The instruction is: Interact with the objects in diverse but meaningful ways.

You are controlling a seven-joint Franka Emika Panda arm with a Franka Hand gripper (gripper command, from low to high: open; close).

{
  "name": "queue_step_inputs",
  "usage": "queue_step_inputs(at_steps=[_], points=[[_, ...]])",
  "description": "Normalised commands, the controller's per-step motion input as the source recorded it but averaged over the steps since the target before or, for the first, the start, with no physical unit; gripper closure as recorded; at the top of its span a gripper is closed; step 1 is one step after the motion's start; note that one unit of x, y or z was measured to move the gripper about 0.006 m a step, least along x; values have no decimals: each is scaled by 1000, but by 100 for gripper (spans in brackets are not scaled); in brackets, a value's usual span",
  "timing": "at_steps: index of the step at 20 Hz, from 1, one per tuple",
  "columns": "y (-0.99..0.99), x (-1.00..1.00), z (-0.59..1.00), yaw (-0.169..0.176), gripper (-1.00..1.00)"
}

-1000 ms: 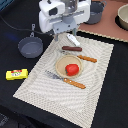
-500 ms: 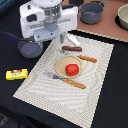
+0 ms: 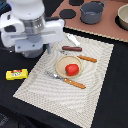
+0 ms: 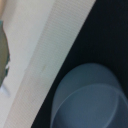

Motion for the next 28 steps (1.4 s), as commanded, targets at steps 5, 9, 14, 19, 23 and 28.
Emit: queue_step_inputs(at_steps=[5, 9, 14, 19, 23, 28], points=[[-127, -314, -258, 243, -100], [-55, -387, -214, 237, -100], [-46, -481, -191, 211, -100], [-134, -556, -183, 170, -100], [-314, -509, -214, 103, -100], [-314, -450, -367, 93, -100]])
